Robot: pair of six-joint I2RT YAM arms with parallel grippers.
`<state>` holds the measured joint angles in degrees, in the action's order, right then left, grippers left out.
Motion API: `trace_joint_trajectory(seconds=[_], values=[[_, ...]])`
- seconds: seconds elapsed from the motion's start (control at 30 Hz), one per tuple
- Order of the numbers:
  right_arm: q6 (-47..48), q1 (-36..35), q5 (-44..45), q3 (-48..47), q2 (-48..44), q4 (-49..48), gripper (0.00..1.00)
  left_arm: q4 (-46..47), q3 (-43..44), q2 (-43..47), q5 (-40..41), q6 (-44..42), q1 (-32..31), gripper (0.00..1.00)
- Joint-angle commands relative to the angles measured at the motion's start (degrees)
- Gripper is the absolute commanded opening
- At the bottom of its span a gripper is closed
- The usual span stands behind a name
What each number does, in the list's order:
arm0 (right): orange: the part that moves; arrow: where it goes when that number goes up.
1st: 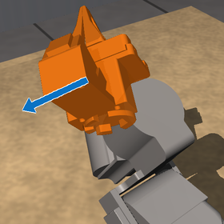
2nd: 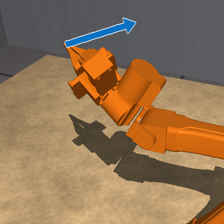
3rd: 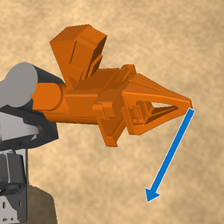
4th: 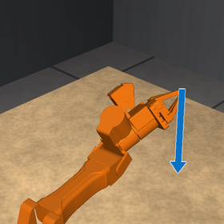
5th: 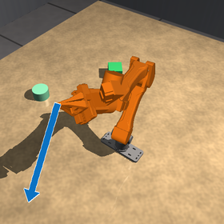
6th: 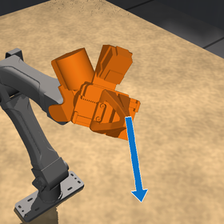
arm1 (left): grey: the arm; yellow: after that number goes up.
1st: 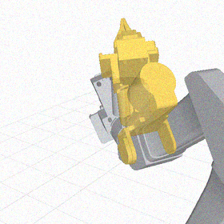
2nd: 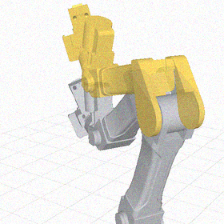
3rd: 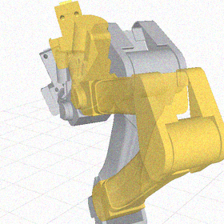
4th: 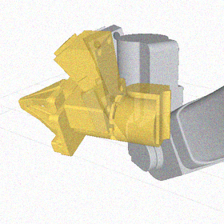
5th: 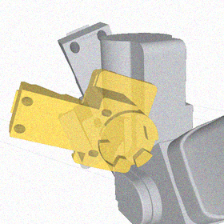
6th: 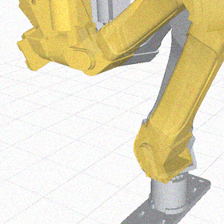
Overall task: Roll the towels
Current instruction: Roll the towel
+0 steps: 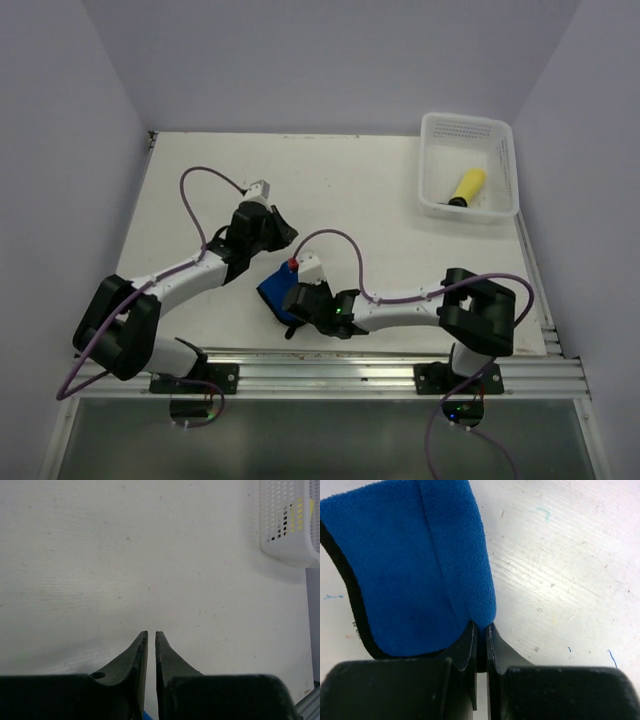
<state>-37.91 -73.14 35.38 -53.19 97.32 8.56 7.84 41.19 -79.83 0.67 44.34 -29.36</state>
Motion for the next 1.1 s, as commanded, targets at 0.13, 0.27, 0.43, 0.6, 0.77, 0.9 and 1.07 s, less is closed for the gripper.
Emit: trace_joint_trajectory(seconds=[0.13,0.27,0.43,0.6,0.77,0.9,1.07], values=[[2.49,-3.75,12.17,-8.77,7.27,9.62,0.0,1.3,-1.81,-0.06,-5.14,-1.01,0.1,0.14],[3.89,-6.21,15.25,-12.54,10.87,13.05,0.0,2.53,-5.23,2.13,-6.2,-0.3,0.1,0.14],[5.47,-9.99,21.3,-16.68,15.78,18.67,0.0,3.06,-8.13,3.98,-7.43,0.4,0.01,0.12],[8.99,-13.51,24.82,-20.63,20.45,21.85,0.0,2.89,-9.81,6.88,-7.87,0.31,0.01,0.11],[11.36,-15.8,27.63,-24.84,25.63,25.98,0.0,2.8,-12.09,9.6,-9.63,0.66,-0.17,0.11],[12.24,-17.29,28.34,-28.54,30.02,29.49,0.0,3.32,-15.08,11.8,-9.9,2.15,-0.87,0.11],[14.79,-18.87,29.49,-31.53,32.93,31.78,0.0,4.55,-18.95,12.77,-9.63,3.74,-2.97,0.1]])
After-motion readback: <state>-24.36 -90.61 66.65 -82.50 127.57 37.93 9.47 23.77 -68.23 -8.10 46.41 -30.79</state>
